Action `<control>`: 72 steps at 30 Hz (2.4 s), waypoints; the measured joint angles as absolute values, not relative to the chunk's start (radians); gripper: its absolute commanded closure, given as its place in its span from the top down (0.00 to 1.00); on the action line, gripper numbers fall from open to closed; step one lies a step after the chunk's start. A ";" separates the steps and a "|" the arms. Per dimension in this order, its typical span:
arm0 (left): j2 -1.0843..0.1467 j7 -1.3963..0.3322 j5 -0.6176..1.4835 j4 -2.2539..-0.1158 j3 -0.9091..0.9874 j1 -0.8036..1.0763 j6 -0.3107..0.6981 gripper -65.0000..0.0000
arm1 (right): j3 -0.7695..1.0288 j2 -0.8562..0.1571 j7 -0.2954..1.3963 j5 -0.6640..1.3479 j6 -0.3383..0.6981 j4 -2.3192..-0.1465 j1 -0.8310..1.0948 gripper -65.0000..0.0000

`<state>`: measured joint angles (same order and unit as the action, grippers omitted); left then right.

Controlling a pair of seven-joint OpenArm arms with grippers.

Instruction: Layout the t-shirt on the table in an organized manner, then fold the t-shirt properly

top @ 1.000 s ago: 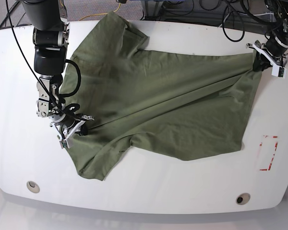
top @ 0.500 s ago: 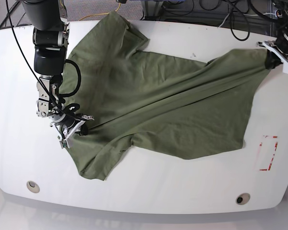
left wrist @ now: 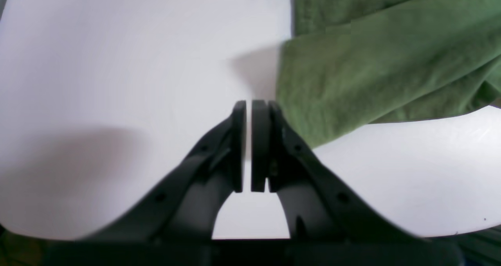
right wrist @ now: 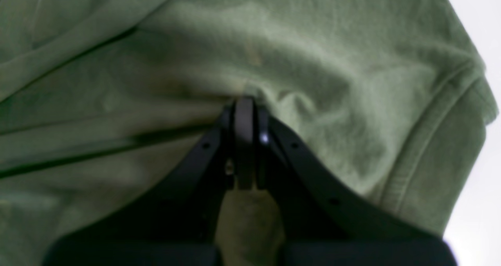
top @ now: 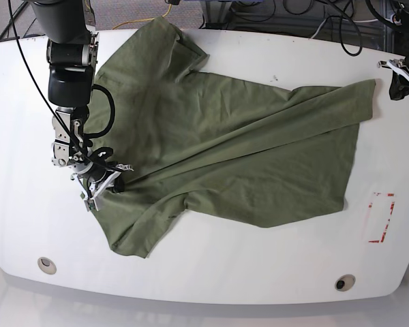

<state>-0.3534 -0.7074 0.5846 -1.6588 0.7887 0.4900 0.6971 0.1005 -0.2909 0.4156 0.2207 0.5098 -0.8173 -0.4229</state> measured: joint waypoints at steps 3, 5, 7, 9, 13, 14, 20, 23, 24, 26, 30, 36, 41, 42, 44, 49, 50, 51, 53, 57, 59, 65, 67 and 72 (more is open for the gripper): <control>-0.361 -0.707 0.585 -1.653 0.788 0.491 0.697 0.01 | 0.101 -0.291 0.415 0.221 0.510 -0.817 -0.423 0.01; -0.366 -0.707 0.585 -1.648 0.788 0.493 0.697 0.01 | 0.101 -0.291 0.416 0.221 0.509 -0.817 -0.423 0.01; -0.367 -0.707 0.585 -1.646 0.788 0.496 0.697 0.01 | 0.101 -0.291 0.416 0.220 0.509 -0.817 -0.423 0.01; -0.366 -0.707 0.585 -1.646 0.786 0.499 0.697 0.01 | 0.101 -0.291 0.416 0.220 0.509 -0.817 -0.423 0.01; -0.366 -0.707 0.584 -1.646 0.760 0.498 0.696 0.01 | 0.100 -0.291 0.416 0.221 0.509 -0.817 -0.423 0.01; -0.367 -0.707 0.584 -1.646 0.739 0.496 0.696 0.01 | 0.100 -0.291 0.415 0.221 0.509 -0.817 -0.423 0.01; -0.365 -0.704 0.577 -1.647 0.551 0.461 0.693 0.01 | 0.099 -0.291 0.415 0.221 0.506 -0.817 -0.423 0.01; -0.366 -0.699 0.566 -1.670 0.429 0.442 0.694 0.10 | 0.099 -0.291 0.415 0.221 0.506 -0.817 -0.423 0.01; -0.366 -0.693 0.545 -1.689 0.395 0.440 0.694 0.14 | 0.099 -0.291 0.415 0.221 0.506 -0.817 -0.423 0.01; -0.359 -0.688 0.506 -1.723 0.352 0.437 0.704 0.27 | 0.099 -0.291 0.415 0.221 0.506 -0.817 -0.423 0.01; -0.330 -0.656 0.397 -1.770 0.295 0.424 0.694 0.48 | 0.099 -0.291 0.415 0.221 0.506 -0.817 -0.423 0.01; -0.279 -0.583 0.241 -1.813 0.242 0.417 0.697 0.64 | 0.099 -0.291 0.415 0.221 0.506 -0.817 -0.423 0.01; -0.278 -0.461 0.068 -1.832 0.156 0.418 0.697 0.64 | 0.098 -0.291 0.415 0.221 0.506 -0.817 -0.423 0.01; -0.279 -0.439 0.033 -1.834 0.134 0.418 0.697 0.64 | 0.098 -0.291 0.415 0.220 0.506 -0.817 -0.423 0.01; -0.279 -0.405 -0.032 -1.834 0.099 0.418 0.697 0.64 | 0.098 -0.291 0.415 0.220 0.506 -0.817 -0.423 0.01; -0.279 -0.361 -0.164 -1.834 0.015 0.424 0.701 0.64 | 0.099 -0.291 0.415 0.221 0.506 -0.817 -0.423 0.01; -0.278 -0.358 -0.183 -1.834 0.001 0.424 0.701 0.64 | 0.099 -0.291 0.415 0.220 0.506 -0.817 -0.423 0.01; -0.279 -0.349 -0.210 -1.834 -0.011 0.424 0.704 0.64 | 0.099 -0.291 0.415 0.221 0.506 -0.817 -0.423 0.01; -0.281 -0.345 -0.244 -1.834 -0.033 0.426 0.704 0.64 | 0.099 -0.291 0.415 0.221 0.506 -0.817 -0.423 0.01; -0.283 -0.341 -0.294 -1.834 -0.047 0.426 0.704 0.64 | 0.099 -0.291 0.415 0.221 0.506 -0.817 -0.423 0.01; -0.283 -0.337 -0.310 -1.834 -0.047 0.426 0.704 0.64 | 0.099 -0.291 0.415 0.221 0.506 -0.817 -0.423 0.01; -0.282 -0.319 -0.367 -1.827 -0.047 0.413 0.704 0.64 | 0.099 -0.291 0.415 0.221 0.506 -0.817 -0.423 0.01; -0.282 -0.308 -0.370 -1.818 -0.047 0.406 0.704 0.64 | 0.099 -0.291 0.415 0.221 0.506 -0.817 -0.423 0.01; -0.284 -0.295 -0.374 -1.791 -0.066 0.375 0.697 0.64 | 0.099 -0.291 0.415 0.221 0.506 -0.817 -0.423 0.01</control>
